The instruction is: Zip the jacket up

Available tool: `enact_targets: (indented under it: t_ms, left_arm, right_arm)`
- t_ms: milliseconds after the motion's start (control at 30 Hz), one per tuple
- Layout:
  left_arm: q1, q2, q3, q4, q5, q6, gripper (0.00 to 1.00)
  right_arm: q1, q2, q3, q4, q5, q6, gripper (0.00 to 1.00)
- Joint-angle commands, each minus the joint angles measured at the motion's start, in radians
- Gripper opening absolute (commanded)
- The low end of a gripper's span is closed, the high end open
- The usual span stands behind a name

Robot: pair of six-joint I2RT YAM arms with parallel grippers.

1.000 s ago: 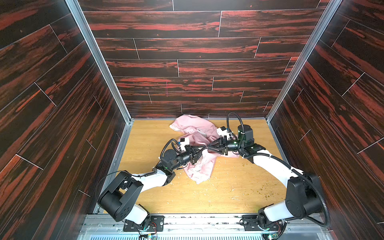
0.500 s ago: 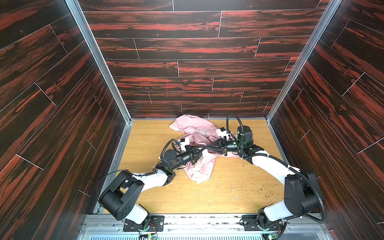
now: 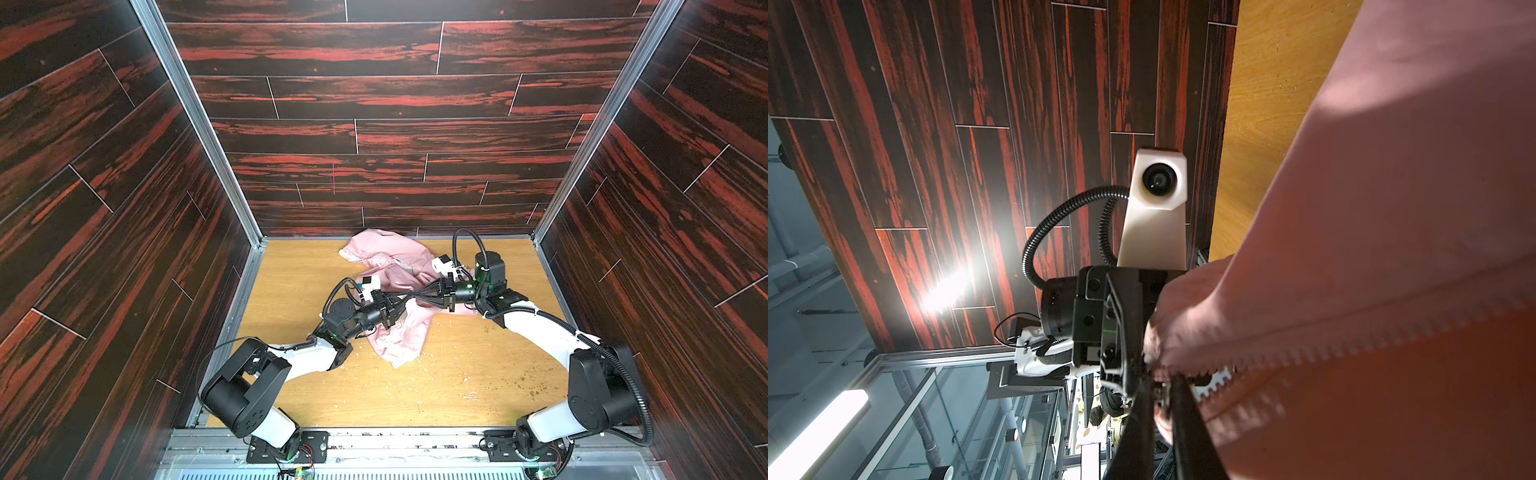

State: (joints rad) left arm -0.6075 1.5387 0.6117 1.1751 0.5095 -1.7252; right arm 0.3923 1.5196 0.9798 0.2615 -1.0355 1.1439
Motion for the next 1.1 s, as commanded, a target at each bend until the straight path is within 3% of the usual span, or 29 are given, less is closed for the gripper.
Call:
enact_targets:
  t_ms: [0, 300, 533, 600, 667, 767, 867, 1067]
  left_arm:
    - [-0.012, 0.011, 0.037, 0.053, 0.018, -0.009, 0.0]
    - [-0.015, 0.012, 0.04, 0.051, 0.022, -0.014, 0.0]
    - [-0.014, 0.013, 0.041, 0.048, 0.026, -0.018, 0.0]
    - [-0.015, 0.012, 0.032, 0.05, 0.018, -0.022, 0.09]
    - [-0.014, 0.005, 0.017, 0.047, 0.006, -0.024, 0.3]
    - [-0.014, -0.018, -0.006, 0.006, -0.006, -0.011, 0.43]
    - [-0.014, -0.042, -0.011, -0.062, 0.0, 0.011, 0.48]
    - [-0.014, -0.078, -0.012, -0.155, 0.018, 0.047, 0.48]
  right_arm:
    - [0.004, 0.036, 0.032, -0.019, -0.02, -0.027, 0.13]
    - [0.003, 0.051, 0.056, -0.065, -0.021, -0.064, 0.09]
    - [0.004, 0.051, 0.087, -0.141, -0.004, -0.116, 0.0]
    - [0.004, 0.048, 0.101, -0.19, 0.014, -0.145, 0.0]
    - [0.005, 0.044, 0.115, -0.253, 0.045, -0.179, 0.0]
    - [0.005, 0.035, 0.116, -0.289, 0.074, -0.192, 0.0]
    - [0.009, 0.025, 0.112, -0.29, 0.092, -0.196, 0.0]
    - [0.014, 0.022, 0.12, -0.312, 0.122, -0.199, 0.0]
